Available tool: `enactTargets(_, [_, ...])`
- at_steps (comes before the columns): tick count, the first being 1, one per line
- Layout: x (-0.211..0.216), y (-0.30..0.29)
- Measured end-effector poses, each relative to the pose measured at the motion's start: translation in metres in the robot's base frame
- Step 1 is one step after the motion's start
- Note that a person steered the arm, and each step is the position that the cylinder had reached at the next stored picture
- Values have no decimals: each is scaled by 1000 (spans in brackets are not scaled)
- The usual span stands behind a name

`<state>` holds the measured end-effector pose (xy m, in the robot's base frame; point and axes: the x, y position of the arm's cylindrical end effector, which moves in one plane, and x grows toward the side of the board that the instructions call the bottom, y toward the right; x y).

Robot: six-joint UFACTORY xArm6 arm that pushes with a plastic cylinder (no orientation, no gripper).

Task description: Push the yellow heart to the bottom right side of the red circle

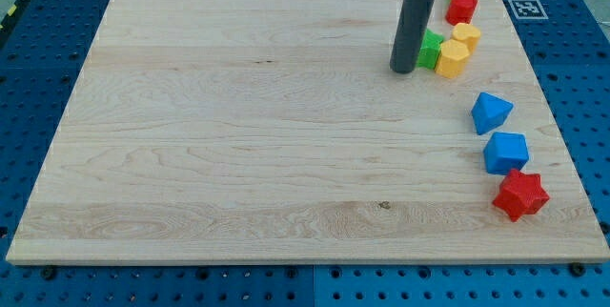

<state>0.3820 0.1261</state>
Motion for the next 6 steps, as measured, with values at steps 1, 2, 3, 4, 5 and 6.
enactTargets(1, [1, 22])
enactTargets(2, [-14, 40])
enactTargets(3, [-33, 54])
enactTargets(4, [-51, 63])
enactTargets(5, [-64, 77])
enactTargets(6, [-69, 97])
